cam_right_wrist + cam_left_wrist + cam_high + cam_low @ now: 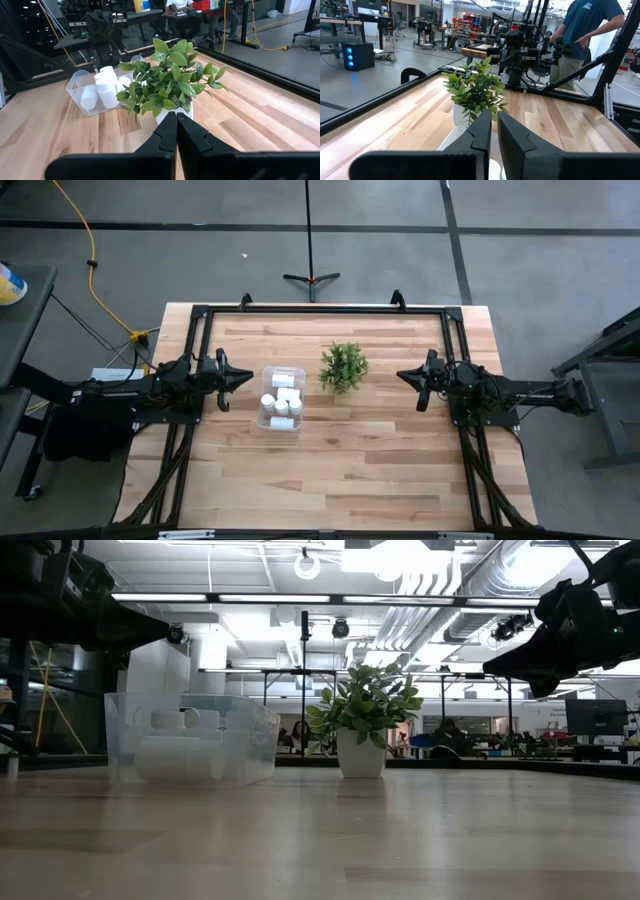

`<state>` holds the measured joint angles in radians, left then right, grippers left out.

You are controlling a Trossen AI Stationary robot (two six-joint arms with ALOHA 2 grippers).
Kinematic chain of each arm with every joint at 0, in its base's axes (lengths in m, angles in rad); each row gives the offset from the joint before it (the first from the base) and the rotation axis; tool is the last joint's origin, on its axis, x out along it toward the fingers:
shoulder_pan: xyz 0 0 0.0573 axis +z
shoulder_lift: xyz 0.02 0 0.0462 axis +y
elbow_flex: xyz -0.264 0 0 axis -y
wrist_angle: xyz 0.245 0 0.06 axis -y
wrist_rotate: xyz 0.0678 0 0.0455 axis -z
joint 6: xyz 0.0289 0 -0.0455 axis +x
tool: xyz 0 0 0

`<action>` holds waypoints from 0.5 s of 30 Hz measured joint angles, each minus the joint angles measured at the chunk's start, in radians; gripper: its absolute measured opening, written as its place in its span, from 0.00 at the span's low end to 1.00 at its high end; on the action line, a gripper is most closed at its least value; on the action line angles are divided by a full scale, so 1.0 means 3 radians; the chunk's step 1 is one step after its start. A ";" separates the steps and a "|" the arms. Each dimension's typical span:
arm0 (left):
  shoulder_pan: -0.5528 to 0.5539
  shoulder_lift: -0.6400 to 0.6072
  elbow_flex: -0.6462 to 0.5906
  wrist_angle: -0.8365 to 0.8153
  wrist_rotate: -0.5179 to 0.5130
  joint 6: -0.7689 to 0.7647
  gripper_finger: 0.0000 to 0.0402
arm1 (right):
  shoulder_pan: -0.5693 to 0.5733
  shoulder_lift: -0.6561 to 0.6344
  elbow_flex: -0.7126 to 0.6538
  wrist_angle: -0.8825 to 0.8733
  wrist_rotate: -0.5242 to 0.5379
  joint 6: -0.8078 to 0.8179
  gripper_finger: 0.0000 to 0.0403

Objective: Pick and place pill bottles into a basket
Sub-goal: Return to Home Position

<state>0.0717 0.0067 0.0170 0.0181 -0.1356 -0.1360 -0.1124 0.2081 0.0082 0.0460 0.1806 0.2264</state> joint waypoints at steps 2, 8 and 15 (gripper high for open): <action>0.0000 0.0000 0.0000 0.0000 0.0000 0.0000 0.17 | 0.0000 0.0000 0.0000 0.0000 -0.0001 0.0000 0.00; 0.0000 0.0001 0.0000 0.0001 0.0000 0.0000 0.16 | 0.0000 0.0000 0.0000 -0.0001 0.0000 0.0000 0.00; 0.0000 0.0001 0.0000 0.0000 0.0001 0.0000 0.16 | 0.0000 0.0000 0.0000 -0.0001 0.0000 0.0000 0.00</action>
<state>0.0715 0.0070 0.0170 0.0182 -0.1354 -0.1360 -0.1123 0.2081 0.0082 0.0456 0.1805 0.2264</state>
